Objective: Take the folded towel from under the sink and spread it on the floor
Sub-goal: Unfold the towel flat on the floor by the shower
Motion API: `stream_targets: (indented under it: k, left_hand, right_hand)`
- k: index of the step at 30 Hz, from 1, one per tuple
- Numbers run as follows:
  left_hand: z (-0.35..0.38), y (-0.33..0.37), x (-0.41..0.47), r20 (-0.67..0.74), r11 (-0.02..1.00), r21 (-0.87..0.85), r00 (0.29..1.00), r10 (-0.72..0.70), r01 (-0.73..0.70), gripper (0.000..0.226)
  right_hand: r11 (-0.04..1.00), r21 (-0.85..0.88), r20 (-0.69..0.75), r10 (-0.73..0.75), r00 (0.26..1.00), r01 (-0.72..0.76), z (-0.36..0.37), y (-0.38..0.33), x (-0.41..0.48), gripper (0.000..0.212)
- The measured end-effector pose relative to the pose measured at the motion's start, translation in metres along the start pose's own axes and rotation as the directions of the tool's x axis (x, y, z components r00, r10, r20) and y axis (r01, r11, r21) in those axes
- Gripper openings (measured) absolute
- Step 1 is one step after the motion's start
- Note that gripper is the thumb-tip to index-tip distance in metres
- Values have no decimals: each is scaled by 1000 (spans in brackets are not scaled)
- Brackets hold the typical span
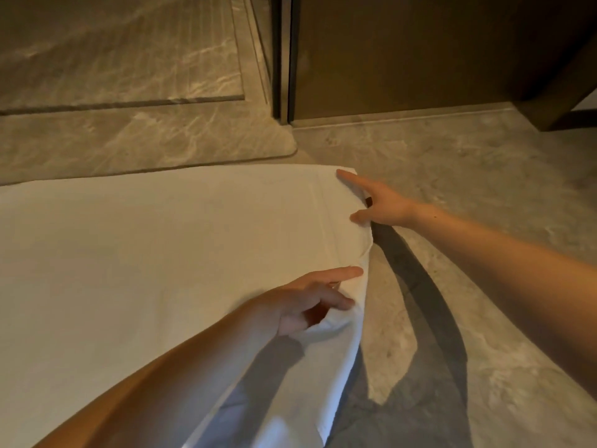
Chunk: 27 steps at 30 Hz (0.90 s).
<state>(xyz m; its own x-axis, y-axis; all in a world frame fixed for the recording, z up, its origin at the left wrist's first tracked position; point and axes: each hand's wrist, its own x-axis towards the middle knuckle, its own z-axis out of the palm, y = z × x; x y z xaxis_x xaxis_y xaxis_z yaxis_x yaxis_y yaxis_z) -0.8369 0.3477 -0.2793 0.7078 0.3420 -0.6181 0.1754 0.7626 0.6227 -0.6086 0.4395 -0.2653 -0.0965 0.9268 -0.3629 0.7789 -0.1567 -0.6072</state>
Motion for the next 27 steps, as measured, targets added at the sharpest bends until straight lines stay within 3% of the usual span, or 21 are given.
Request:
stream_targets:
  k: [3,5,7,10,12,14,16,18,22,27]
  left_hand:
    - [1,-10,11,-124,981,195,992,20,5,59]
    - [-2,-12,16,-163,913,409,983,78,-4,62]
    - [-6,-12,21,-139,781,624,981,138,-21,65]
    - [-18,-3,20,-60,660,727,940,337,-190,59]
    - [-33,11,16,-11,438,862,854,520,-256,59]
    - [-54,27,15,-22,112,992,783,622,-60,63]
    - [-74,38,17,-67,-41,991,725,686,131,60]
    - [-90,40,23,-102,-96,970,726,680,226,58]
    - [-111,22,32,-177,-103,941,729,661,322,58]
    - [-118,16,36,-162,-116,938,707,689,328,67]
  right_hand:
    - [996,-84,5,11,1000,-10,8,7,1,94]
    - [995,-97,0,17,1000,-17,11,7,4,94]
    - [994,-109,16,29,999,-27,11,5,7,93]
    - [997,-57,36,51,998,-49,9,4,10,89]
    - [999,-1,14,52,999,-52,8,3,13,82]
    - [997,48,-41,56,998,-54,9,1,18,72]
    - [986,151,-126,85,988,-66,10,-3,25,66]
    - [961,264,-196,137,971,-82,10,-9,32,60]
    - [917,385,-343,242,907,-99,12,-14,48,43]
    - [806,583,-282,314,906,-98,14,-26,68,56]
